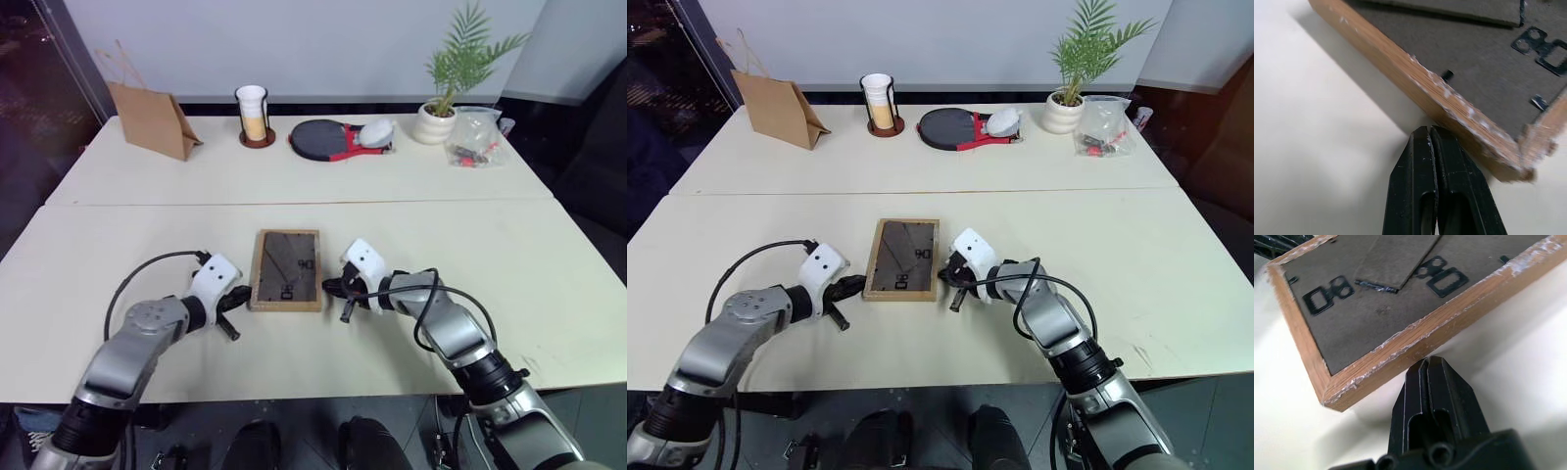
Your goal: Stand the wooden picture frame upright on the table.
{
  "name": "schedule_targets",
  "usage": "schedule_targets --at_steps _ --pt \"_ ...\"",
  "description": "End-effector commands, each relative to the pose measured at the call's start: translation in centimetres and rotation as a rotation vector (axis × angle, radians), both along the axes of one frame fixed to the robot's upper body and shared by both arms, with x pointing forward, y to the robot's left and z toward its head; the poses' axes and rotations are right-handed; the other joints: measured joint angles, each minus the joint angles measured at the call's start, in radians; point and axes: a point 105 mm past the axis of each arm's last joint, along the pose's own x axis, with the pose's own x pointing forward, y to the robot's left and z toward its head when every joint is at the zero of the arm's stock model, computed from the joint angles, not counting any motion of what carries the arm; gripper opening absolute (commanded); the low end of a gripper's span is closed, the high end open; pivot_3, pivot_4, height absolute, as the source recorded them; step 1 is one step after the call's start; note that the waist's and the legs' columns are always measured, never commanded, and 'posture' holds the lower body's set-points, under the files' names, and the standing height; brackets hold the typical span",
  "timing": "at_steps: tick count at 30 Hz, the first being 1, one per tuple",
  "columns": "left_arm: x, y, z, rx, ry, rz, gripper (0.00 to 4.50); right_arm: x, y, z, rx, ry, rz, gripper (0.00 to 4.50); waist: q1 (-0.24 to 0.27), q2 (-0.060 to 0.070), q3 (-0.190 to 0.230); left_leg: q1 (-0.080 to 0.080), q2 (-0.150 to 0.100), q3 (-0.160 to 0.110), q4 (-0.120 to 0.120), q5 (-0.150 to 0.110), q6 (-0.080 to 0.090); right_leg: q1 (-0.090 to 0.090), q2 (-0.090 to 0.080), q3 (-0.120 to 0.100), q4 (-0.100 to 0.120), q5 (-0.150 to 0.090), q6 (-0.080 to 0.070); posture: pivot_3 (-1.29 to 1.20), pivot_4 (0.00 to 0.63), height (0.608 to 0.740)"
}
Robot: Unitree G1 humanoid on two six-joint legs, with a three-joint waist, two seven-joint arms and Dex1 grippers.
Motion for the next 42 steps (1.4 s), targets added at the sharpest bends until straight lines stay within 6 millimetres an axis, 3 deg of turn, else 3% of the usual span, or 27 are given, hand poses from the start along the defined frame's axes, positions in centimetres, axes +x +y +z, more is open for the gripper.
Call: schedule_targets --at_steps 1,2,5,8,12,13,23,34,42 --pt "-0.2 1.4 0.3 -0.026 0.062 0.016 0.05 0.4 -0.7 0.7 -0.026 -0.043 -0.005 0.0 0.002 0.0 0.0 0.0 0.0 0.0 0.0 0.0 0.0 0.0 0.0 0.0 0.0 0.0 0.0 0.0 0.15 0.74" --pt "-0.3 1.7 0.9 -0.064 0.089 0.008 0.05 0.6 -1.3 1.1 -0.032 -0.054 -0.015 0.0 0.003 0.0 0.0 0.0 0.0 0.0 0.0 0.0 0.0 0.0 0.0 0.0 0.0 0.0 0.0 0.0 0.15 0.74" --pt "-0.8 1.9 2.6 -0.192 0.169 -0.037 0.81 1.0 -2.7 1.8 -0.052 -0.083 -0.035 0.0 0.005 0.0 0.0 -0.001 -0.001 0.0 0.0 0.0 0.0 -0.001 0.0 0.0 0.0 0.0 0.0 0.0 0.15 0.74" --pt "-0.9 1.8 4.8 -0.396 0.281 -0.073 2.26 1.3 -3.5 2.4 -0.069 -0.113 -0.039 0.0 0.012 -0.001 0.0 -0.003 -0.001 -0.002 0.002 0.0 0.0 -0.001 0.0 -0.002 -0.001 0.0 0.0 0.0 0.15 0.74" --pt "0.7 2.0 6.7 -0.608 0.397 -0.05 4.23 1.6 -3.6 2.3 -0.064 -0.111 -0.041 0.0 0.009 -0.001 0.0 -0.004 -0.003 -0.003 0.004 0.0 0.0 -0.001 0.0 -0.003 0.0 0.0 0.0 0.0 0.15 0.74" --pt "1.2 1.9 6.9 -0.642 0.426 -0.046 4.45 1.7 -3.5 2.2 -0.065 -0.111 -0.042 0.0 0.008 -0.001 0.0 -0.005 -0.003 -0.003 0.005 0.0 0.0 -0.001 0.001 -0.003 0.0 0.0 0.001 0.0 0.15 0.74" --pt "1.7 -0.2 4.9 -0.67 0.692 -0.023 4.45 2.3 -2.0 1.1 -0.092 -0.133 -0.008 0.0 0.002 -0.001 0.0 -0.005 -0.002 -0.003 0.005 0.0 0.0 -0.002 0.002 -0.002 0.0 0.0 0.001 0.0 0.15 0.74" --pt "2.0 -1.4 2.2 -0.672 0.75 0.001 4.45 0.9 2.1 0.7 -0.086 -0.107 0.156 0.0 0.005 -0.001 0.0 -0.005 -0.002 -0.002 0.007 0.0 0.0 -0.001 0.001 -0.002 0.001 0.0 0.0 0.0 0.15 0.74" --pt "1.3 -2.7 2.2 -0.741 0.779 -0.052 4.45 0.0 3.7 1.4 -0.037 -0.092 0.214 0.0 0.005 -0.001 0.0 -0.004 -0.002 -0.003 0.009 0.0 0.0 0.0 0.0 -0.002 0.004 0.0 0.0 0.0 0.15 0.74"
